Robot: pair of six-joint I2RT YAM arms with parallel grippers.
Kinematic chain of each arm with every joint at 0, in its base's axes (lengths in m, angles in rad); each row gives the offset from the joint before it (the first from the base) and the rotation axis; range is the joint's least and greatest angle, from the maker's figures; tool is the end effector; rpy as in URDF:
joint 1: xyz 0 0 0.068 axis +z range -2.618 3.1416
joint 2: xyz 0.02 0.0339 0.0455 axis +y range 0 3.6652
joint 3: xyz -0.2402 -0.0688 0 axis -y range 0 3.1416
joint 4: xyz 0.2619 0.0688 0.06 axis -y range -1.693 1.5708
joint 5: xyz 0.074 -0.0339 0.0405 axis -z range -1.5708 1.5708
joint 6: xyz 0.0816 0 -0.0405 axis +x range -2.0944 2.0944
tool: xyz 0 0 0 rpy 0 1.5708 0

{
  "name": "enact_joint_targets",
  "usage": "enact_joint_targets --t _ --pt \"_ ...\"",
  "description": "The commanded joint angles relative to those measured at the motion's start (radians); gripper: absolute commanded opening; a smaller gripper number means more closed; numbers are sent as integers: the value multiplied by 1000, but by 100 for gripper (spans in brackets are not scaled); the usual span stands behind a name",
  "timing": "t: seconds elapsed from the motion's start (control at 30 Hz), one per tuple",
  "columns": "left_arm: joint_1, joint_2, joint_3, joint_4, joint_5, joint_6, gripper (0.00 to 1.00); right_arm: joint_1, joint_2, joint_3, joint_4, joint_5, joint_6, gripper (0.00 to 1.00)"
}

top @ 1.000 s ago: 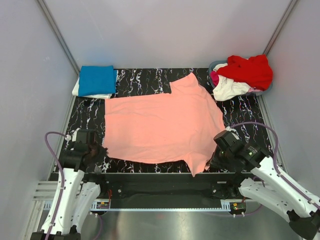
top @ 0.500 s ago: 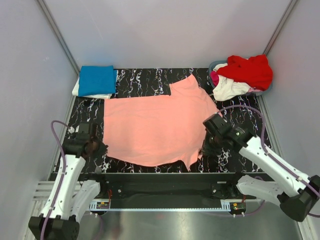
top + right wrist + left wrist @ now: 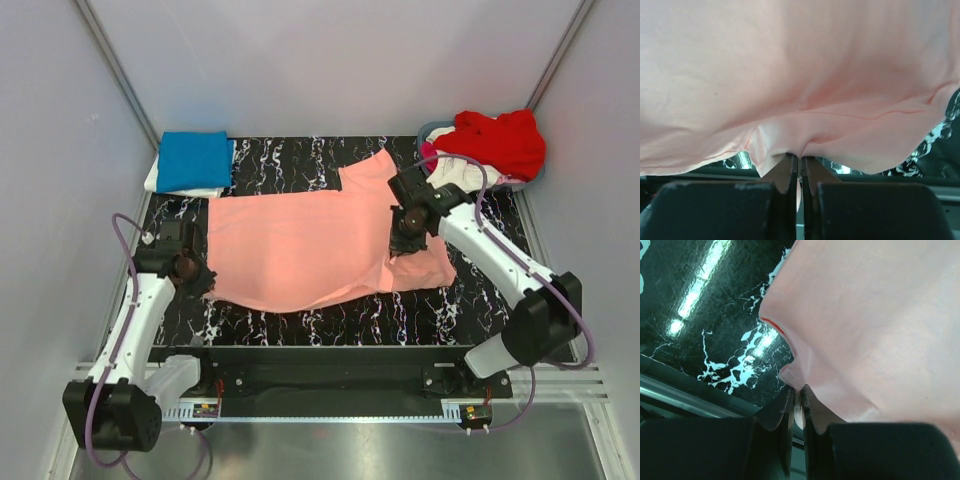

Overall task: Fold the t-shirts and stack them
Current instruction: Fold the tshirt

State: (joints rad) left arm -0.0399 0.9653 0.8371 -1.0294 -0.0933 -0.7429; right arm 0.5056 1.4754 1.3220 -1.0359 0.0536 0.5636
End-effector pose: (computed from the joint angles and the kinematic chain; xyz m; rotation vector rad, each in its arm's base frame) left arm 0.2132 -0.0009 0.1948 -0.9625 2.5473 -0.1002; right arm 0.2847 0.1526 0.2276 0.0950 2.7773 0.2093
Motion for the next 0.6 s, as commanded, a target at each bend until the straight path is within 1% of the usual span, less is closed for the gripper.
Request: enact_joint_targets --t 0.0,0.2,0.27,0.57 --pt "31 50 28 64 10 46 14 -18 60 100 19 38 -119 0" --pt "40 160 26 114 12 62 14 -27 172 166 30 31 -151 0" --pt "74 194 26 123 6 69 13 -33 207 183 31 40 -166 0" --pt "100 291 42 149 -33 86 13 -53 324 281 10 83 -205 0"
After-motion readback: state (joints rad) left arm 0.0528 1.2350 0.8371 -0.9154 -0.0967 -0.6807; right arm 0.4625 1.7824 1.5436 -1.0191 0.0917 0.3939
